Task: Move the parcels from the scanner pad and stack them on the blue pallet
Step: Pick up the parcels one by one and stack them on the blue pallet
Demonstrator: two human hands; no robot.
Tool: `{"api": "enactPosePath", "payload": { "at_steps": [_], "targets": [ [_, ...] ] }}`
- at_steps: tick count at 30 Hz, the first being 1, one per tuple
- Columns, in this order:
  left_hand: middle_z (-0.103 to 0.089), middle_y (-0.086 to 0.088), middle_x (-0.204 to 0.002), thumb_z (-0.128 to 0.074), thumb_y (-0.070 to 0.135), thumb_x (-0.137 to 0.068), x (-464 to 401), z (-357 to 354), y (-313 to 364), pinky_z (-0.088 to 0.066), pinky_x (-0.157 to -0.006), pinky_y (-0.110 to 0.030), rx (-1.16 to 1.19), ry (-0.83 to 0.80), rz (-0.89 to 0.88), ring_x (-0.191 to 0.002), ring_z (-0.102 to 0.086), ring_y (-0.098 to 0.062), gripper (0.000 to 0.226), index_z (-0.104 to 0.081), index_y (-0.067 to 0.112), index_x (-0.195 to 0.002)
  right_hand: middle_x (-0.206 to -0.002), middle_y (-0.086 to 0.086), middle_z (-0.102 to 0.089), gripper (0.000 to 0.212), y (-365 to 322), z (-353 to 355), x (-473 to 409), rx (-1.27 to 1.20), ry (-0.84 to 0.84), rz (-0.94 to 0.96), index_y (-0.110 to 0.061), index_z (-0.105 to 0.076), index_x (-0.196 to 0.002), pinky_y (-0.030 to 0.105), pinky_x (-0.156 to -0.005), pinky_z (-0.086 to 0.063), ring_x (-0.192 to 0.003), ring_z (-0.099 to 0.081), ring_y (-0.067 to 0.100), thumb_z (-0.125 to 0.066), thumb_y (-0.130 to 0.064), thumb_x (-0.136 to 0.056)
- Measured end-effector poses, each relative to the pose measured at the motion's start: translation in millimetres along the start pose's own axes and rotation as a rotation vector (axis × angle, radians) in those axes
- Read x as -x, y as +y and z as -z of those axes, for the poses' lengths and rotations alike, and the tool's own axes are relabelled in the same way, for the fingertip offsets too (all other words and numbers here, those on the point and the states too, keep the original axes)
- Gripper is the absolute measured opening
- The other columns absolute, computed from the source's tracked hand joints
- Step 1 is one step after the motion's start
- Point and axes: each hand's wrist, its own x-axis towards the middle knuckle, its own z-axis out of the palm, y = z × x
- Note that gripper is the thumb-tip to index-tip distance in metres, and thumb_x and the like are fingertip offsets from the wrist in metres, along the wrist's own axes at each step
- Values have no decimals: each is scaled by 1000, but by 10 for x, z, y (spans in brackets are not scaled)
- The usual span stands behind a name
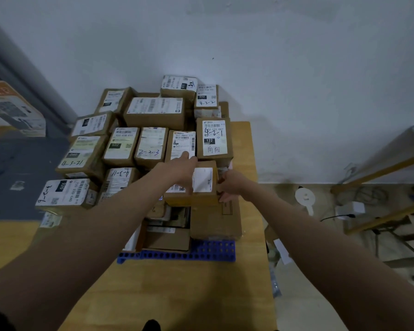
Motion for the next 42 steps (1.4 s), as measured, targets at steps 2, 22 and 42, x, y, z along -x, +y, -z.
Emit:
{"api": "enactPosePath", "payload": {
  "at_steps": [2,22,42],
  "targets": [
    [-22,-7,-147,-88,29,-64,-37,26,-38,-45,-98,-52,1,-2,10,-129,-42,-35,104,-24,20,-146,-95,15,-72,13,-34,-17,-50,-25,-8,-19,-2,-59,-106,29,-69,-60,-71,-71,16,-56,-8,-95],
    [-48,-13,-129,-55,19,-93,-792,421,-96,-49,-95,-40,-68,84,14,-113,-53,-29,42,-50,11,-133,-126,17,-57,47,-164,616,-588,-89,243,68,-3,-46,-133,43,-94,-52,-111,-59,32,-64,-16,-91],
    [-40,-10,-129,-64,16,-87,-1155,666,90,-45,-62,-32,-16,306,-57,-81,-48,-19,46,-45,14,-128,-114,12,-64,31,-179,667,-910,-193,291,117,-5,-55,-121,45,-83,-59,-98,-66,30,-63,-8,-91]
  ]
}}
